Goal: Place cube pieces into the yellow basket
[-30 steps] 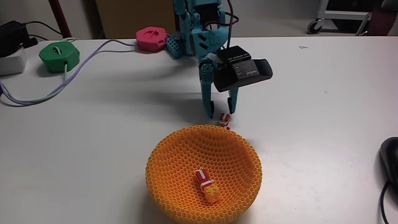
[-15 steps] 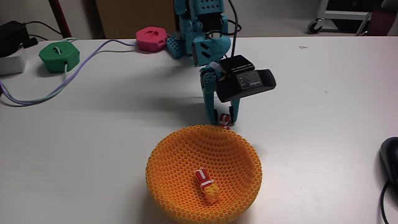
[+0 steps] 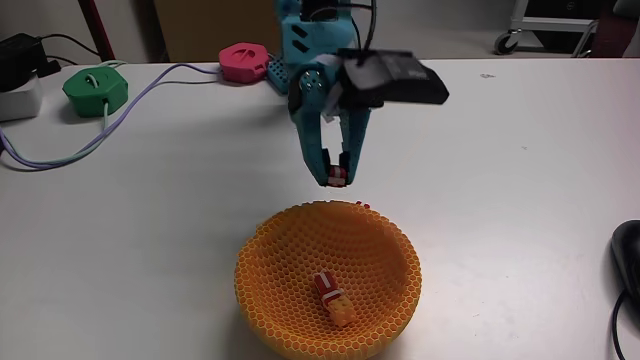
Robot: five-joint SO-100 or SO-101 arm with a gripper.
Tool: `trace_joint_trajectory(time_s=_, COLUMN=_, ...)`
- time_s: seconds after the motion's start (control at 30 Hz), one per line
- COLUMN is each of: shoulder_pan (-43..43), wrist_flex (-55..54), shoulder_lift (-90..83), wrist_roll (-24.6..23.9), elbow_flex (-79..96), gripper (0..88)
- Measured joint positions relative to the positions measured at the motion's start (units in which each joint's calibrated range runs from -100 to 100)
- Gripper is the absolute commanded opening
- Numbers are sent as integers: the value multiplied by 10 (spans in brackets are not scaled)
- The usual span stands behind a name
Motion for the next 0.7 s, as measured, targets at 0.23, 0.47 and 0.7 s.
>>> trace_joint_trajectory(time_s=0.23, shoulder_pan=-3, wrist_flex=-134, shoulder_lift=146, wrist_roll=-38, elbow_flex=-68, gripper=172)
trace_joint_trajectory(time_s=0.47, shoulder_pan=-2, wrist_flex=-144, shoulder_lift=177, wrist_roll=-16, elbow_flex=-95, gripper=220)
trace_joint_trajectory(time_s=0.7, shoulder_pan=-20, wrist_flex=98, shoulder_lift=53, wrist_roll=-6, elbow_flex=-81, gripper=215)
